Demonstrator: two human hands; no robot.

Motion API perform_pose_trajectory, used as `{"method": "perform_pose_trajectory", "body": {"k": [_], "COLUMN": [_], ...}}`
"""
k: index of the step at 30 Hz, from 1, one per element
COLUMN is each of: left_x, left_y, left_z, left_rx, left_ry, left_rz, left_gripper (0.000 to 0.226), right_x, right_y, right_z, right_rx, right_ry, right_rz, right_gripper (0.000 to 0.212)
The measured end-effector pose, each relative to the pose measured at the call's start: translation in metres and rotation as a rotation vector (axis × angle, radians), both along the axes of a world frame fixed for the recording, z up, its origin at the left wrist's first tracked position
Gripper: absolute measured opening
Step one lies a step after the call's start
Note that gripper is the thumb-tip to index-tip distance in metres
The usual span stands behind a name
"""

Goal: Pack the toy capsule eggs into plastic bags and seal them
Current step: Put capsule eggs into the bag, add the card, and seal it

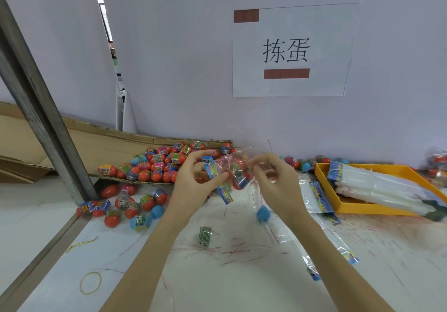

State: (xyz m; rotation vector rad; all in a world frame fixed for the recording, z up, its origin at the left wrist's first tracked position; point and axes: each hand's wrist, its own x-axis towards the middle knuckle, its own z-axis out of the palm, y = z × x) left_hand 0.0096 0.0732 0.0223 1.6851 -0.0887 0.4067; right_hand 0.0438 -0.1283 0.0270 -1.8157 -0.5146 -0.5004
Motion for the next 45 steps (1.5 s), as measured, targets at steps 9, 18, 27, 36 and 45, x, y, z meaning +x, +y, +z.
{"method": "perform_pose_trajectory", "body": {"k": [9, 18, 27, 36, 45], "left_x": [-0.001, 0.001, 0.004, 0.004, 0.005], "left_y": [-0.005, -0.001, 0.027, 0.031, 0.027], "left_z": [-0.008, -0.012, -0.006, -0.003, -0.001], "left_rx": [0.427, 0.462, 0.345, 0.142, 0.084], "left_ry": [-0.045, -0.114, -0.257, -0.174, -0.162], "left_rz": [-0.073, -0.105, 0.38, 0.598, 0.575], "left_gripper": [0.071, 0.033, 0.045, 0.041, 0.041], "right_x": [-0.008, -0.016, -0.005, -0.012, -0.003], "right_y": [0.0, 0.01, 0.001, 0.037, 0.049], "right_z": [-0.002, -0.001, 0.0, -0.048, -0.052], "right_rx": [-0.253, -0.322, -0.067, -0.767, -0.861], "right_ry": [-0.2, -0.388, -0.199, -0.171, -0.202], "right_rz": [0.146, 0.116, 0.0, 0.174, 0.05], "right_gripper": [0.019, 0.022, 0.021, 0.039, 0.047]}}
